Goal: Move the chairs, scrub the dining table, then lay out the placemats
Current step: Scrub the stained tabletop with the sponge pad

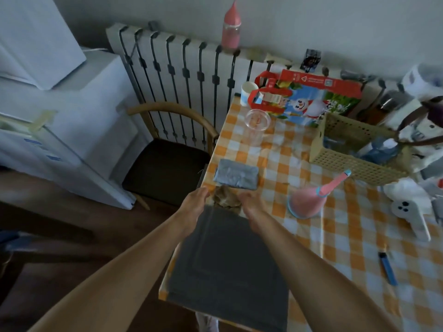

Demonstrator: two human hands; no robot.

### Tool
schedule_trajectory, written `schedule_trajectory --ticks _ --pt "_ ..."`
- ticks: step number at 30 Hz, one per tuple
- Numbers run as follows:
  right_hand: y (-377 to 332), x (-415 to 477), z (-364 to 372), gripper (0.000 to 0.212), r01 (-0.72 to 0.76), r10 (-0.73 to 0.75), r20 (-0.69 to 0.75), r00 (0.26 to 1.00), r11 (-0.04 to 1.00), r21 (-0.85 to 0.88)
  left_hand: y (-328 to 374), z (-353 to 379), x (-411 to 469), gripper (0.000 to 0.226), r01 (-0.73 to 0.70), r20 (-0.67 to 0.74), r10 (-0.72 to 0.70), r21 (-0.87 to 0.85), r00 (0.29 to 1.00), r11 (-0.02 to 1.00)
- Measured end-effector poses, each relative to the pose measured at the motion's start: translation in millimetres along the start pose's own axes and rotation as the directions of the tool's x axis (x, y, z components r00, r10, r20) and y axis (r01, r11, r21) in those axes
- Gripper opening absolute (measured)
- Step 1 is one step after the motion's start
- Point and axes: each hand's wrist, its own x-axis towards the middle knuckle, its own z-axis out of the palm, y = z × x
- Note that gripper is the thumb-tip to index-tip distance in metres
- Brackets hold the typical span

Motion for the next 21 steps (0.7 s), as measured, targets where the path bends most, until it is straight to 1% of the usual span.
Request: schedule_trajectory --ticks 4,6,8,12,14,17,19,20,21 --pt "10 33 14 0.032 0.035 -0.038 -0.01 0.999 0.975 -0.219 2 9 27 0.025 0.03 -0.009 -0.03 -0.011 1.0 0.999" --pt "14 46 18 0.029 0.071 -0.082 -0.013 0.997 0.923 -0.379 0 11 36 0.023 0.049 0.006 -0.049 -0.019 0.999 0.999" --pt "18 58 24 0.031 0.091 -0.11 -0.009 0.994 0.862 -0.499 -2 10 44 0.022 0.066 0.002 -0.066 -0.014 0.998 0.998" --pt "26 66 26 0.036 0.103 -0.157 -0.028 0.987 0.761 -0.641 -4 12 52 0.023 0.101 0.03 -0.1 -0.045 0.995 0.994" --pt "28 68 23 0.035 0.111 -0.177 -0.036 0.983 0.747 -0.655 -3 11 53 0.02 0.129 0.037 -0.126 -0.082 0.991 0.988" --pt "20 62 20 0.022 0.172 -0.231 -0.022 0.973 0.781 -0.6 1 10 49 0.02 0.135 0.063 -0.127 -0.136 0.99 0.981" --pt "6 46 22 0.009 0.254 -0.291 0.011 0.957 0.814 -0.522 8 6 43 0.022 0.133 0.06 -0.124 -0.178 0.99 0.975" --pt "-2 36 24 0.005 0.306 -0.328 0.039 0.944 0.826 -0.473 12 2 40 0.022 0.13 0.06 -0.119 -0.217 0.991 0.968" --pt "-10 27 27 0.006 0.367 -0.377 0.065 0.924 0.827 -0.425 16 -2 38 0.024 0.113 0.057 -0.102 -0.254 0.993 0.961"
